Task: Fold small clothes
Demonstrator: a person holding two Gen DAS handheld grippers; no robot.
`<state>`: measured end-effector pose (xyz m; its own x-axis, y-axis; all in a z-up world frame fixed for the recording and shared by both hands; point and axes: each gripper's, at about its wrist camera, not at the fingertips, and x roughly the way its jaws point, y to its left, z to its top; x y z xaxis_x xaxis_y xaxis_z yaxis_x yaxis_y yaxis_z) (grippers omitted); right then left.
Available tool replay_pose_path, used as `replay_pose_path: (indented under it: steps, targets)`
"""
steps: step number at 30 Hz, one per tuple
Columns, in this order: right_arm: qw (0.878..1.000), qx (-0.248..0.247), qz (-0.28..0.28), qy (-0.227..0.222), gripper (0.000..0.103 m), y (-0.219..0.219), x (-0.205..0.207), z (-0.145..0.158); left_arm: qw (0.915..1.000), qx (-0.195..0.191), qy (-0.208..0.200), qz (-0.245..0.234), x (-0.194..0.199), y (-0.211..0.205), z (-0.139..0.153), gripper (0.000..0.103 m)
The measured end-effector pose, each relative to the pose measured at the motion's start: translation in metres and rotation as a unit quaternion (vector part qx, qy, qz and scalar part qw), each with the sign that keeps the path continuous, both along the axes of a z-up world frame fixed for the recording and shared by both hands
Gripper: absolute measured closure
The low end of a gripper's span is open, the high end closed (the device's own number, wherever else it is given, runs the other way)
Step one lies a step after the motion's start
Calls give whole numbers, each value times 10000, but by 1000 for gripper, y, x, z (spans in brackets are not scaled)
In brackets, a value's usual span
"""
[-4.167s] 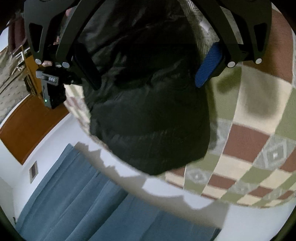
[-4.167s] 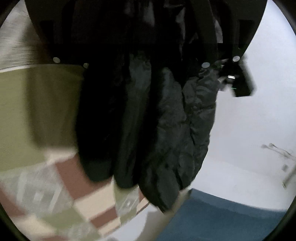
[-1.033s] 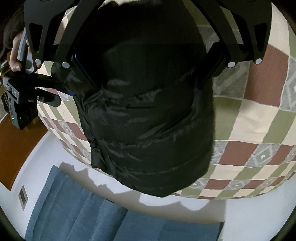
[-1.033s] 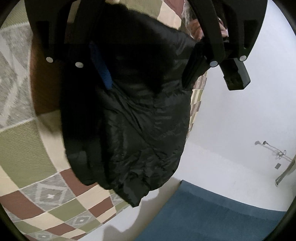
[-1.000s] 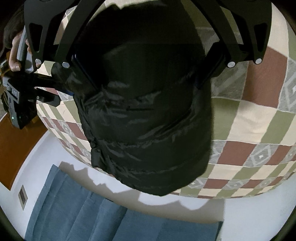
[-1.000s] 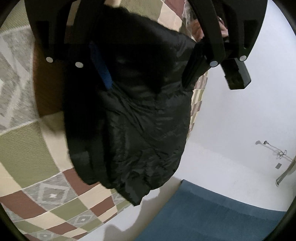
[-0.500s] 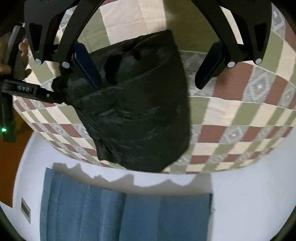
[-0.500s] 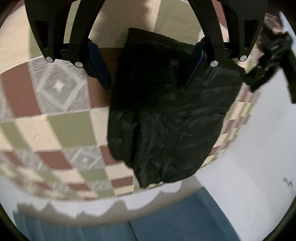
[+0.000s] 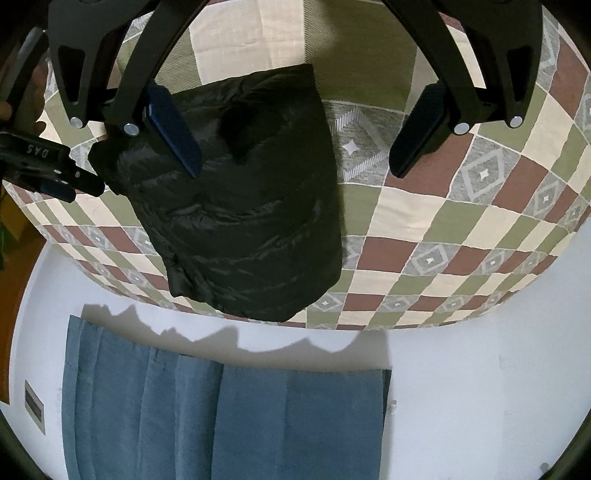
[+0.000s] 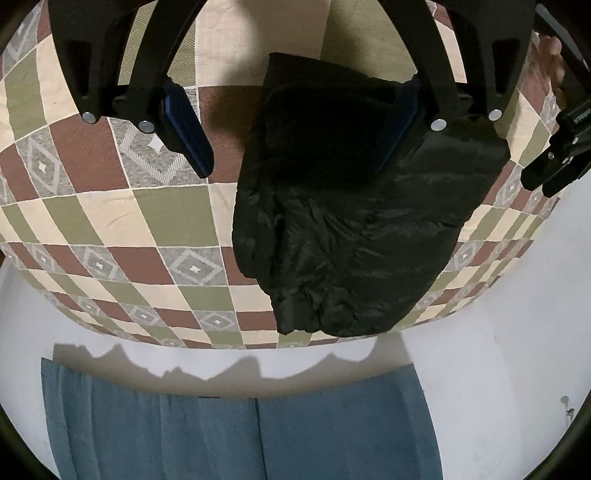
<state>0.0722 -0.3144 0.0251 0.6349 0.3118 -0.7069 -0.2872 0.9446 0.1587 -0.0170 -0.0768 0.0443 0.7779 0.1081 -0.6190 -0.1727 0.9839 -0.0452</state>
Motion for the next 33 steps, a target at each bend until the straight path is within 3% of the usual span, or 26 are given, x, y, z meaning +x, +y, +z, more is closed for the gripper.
replay_pose_path:
  steps: [33]
  targets:
    - [9999,-99,51,-1,17,7,-8,0,9996,156,-14,235,-1,2,0,3]
